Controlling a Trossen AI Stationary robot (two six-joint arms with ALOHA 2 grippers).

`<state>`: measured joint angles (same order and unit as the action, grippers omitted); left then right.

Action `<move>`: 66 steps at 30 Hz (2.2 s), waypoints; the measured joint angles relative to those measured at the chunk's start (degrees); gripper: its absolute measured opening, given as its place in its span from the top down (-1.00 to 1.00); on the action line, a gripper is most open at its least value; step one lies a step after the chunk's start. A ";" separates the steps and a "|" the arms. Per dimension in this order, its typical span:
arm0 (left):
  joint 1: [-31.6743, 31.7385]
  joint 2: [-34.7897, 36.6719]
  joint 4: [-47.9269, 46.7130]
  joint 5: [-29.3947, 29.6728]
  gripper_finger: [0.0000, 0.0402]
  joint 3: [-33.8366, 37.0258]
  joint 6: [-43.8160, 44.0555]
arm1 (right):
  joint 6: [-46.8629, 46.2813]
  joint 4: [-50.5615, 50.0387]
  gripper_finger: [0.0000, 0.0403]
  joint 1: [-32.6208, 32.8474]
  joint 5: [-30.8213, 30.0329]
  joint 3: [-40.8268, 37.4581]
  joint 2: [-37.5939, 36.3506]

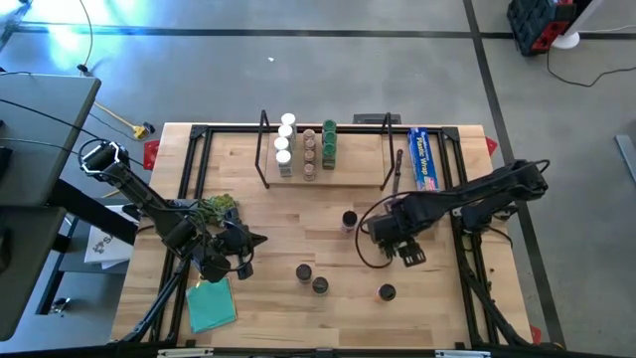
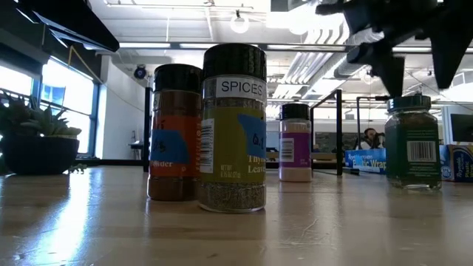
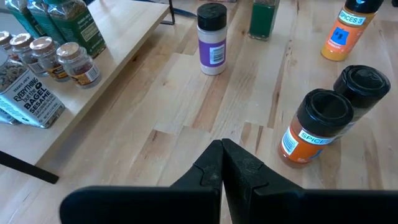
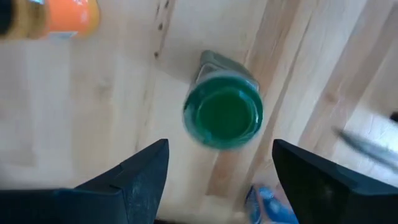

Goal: Shelf spices
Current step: Put the green seasoning bottle on the shelf aligned with the other green seasoning bottles

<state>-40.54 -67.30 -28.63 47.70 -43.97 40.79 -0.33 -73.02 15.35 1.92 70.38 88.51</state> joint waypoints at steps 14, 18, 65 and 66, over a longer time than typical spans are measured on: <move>0.01 -0.01 0.09 0.00 1.00 0.00 0.03 | -63.89 -1.10 -0.40 -2.99 3.21 1.75 -0.09; -0.01 -0.01 0.07 -0.20 1.00 0.00 0.01 | -65.35 3.79 -0.40 -5.60 5.13 -1.91 -0.09; 0.01 -0.43 0.27 0.01 1.00 0.02 -0.49 | -23.00 25.56 0.06 -4.16 -4.02 -27.95 -0.23; 0.01 -0.43 0.27 0.02 1.00 0.02 -0.49 | -25.13 25.32 0.08 -3.86 -4.35 -27.84 -0.25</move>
<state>-40.53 -67.72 -28.36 47.72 -43.94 40.29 -25.47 -47.70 11.49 -2.42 42.54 88.26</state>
